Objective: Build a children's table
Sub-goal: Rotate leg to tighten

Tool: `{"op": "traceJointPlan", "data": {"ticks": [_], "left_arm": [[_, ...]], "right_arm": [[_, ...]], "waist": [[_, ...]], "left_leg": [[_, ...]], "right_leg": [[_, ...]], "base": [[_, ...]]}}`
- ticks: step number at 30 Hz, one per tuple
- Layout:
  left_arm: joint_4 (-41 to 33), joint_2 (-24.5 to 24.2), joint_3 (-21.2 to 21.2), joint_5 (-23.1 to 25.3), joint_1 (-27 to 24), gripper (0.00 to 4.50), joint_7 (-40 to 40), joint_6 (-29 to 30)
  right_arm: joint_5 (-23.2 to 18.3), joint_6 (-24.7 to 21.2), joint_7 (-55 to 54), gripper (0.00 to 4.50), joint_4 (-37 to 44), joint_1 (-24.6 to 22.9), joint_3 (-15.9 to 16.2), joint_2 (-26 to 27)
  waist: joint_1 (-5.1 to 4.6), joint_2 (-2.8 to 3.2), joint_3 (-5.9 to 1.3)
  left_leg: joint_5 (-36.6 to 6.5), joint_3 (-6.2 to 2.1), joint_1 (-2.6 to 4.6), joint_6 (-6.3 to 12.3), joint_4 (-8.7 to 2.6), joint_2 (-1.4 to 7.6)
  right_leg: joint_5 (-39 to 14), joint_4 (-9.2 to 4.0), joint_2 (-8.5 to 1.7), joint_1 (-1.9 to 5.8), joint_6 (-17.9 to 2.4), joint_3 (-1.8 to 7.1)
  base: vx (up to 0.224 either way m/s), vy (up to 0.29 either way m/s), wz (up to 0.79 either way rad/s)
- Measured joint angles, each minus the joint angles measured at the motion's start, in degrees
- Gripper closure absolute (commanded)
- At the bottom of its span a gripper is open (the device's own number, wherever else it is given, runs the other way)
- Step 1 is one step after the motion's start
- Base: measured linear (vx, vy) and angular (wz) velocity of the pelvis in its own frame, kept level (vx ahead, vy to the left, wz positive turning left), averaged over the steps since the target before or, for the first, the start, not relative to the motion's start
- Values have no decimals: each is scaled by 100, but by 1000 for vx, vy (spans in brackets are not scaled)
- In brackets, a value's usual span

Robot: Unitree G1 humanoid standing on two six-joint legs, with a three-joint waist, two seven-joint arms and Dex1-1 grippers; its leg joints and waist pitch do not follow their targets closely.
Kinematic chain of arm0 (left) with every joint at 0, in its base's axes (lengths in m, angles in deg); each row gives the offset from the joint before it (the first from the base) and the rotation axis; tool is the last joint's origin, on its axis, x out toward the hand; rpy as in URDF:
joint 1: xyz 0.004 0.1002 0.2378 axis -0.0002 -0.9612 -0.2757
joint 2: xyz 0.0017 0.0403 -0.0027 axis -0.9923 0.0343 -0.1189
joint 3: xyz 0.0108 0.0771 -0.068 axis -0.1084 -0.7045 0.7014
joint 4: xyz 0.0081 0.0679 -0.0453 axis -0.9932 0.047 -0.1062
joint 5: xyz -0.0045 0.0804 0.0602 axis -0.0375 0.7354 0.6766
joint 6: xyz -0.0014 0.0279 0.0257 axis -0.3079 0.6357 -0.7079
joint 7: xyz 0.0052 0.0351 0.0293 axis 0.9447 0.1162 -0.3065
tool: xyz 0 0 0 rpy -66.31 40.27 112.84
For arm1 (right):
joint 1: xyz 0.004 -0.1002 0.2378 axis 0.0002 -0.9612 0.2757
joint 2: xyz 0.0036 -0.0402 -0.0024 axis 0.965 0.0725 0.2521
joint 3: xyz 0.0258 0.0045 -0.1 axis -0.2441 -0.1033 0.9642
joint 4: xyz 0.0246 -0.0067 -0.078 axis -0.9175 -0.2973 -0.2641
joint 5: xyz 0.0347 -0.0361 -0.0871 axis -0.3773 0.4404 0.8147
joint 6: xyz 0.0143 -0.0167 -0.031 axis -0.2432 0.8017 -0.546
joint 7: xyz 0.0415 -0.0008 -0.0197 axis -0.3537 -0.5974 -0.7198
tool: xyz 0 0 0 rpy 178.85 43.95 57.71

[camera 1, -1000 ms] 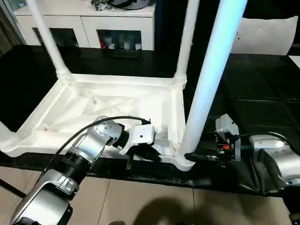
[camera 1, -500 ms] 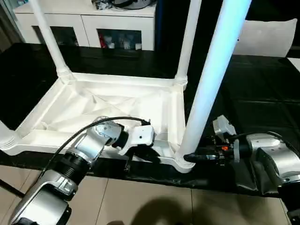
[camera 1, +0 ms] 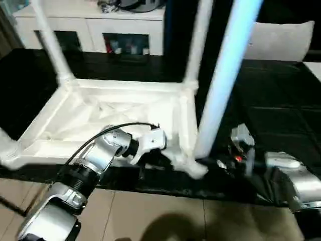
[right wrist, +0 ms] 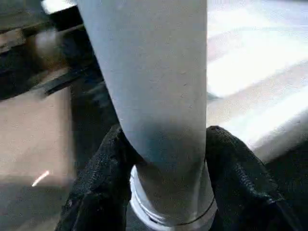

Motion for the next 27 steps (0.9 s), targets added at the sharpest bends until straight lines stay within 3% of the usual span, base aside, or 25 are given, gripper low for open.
{"op": "traceJointPlan", "data": {"ticks": [7,12,13,15,17,18,22,27], "left_arm": [[248,725,440,15,129,450,-1410,812],[609,1141,656,77,366,450,-2348,955],[611,1197,668,96,369,450,-2450,954],[601,1247,694,142,379,450,-2513,954],[555,1250,690,157,385,450,-2513,948],[538,1250,673,156,385,450,-2503,938],[500,1255,470,153,383,450,-2337,720],[479,1098,345,163,345,450,-2028,452]], "right_arm": [[537,-232,-2536,259,-179,392,-340,1240],[745,-28,-4228,259,-731,890,-609,2099],[779,97,-4384,224,-805,918,-634,2179],[850,313,-4564,224,-864,918,-641,2312],[886,442,-4641,181,-870,914,-657,2370],[877,460,-4637,181,-870,914,-664,2357],[1007,523,-4384,136,-819,801,-538,1910],[926,744,-3506,98,-630,420,-466,1309]], "waist": [[-491,23,-5],[-667,26,-2],[-676,24,-1],[-676,24,-1],[-656,24,-2],[-636,24,-2],[-393,27,-3],[-182,30,-2]], "left_leg": [[-1,-55,-42,2,13,3],[-2,-87,-46,2,13,19],[-4,-85,-49,3,11,12],[-7,-85,-81,8,-5,13],[-1,-83,-95,26,-17,8],[-2,-84,-98,36,-17,7],[-17,-81,-99,46,-36,8],[-16,-61,-96,46,-39,7]], "right_leg": [[5,-132,2,36,9,-103],[7,-180,-10,58,8,-173],[10,-177,-10,58,8,-172],[30,-166,-17,49,5,-159],[49,-139,-23,23,-1,-153],[50,-118,-25,10,-1,-150],[-7,-29,-28,-34,-47,-142],[-43,44,-33,-79,-65,-122]], "base": [[0,0,0],[0,0,0],[0,0,0],[0,0,0],[0,0,0],[50,-19,4],[26,-12,1],[0,0,0]]}}
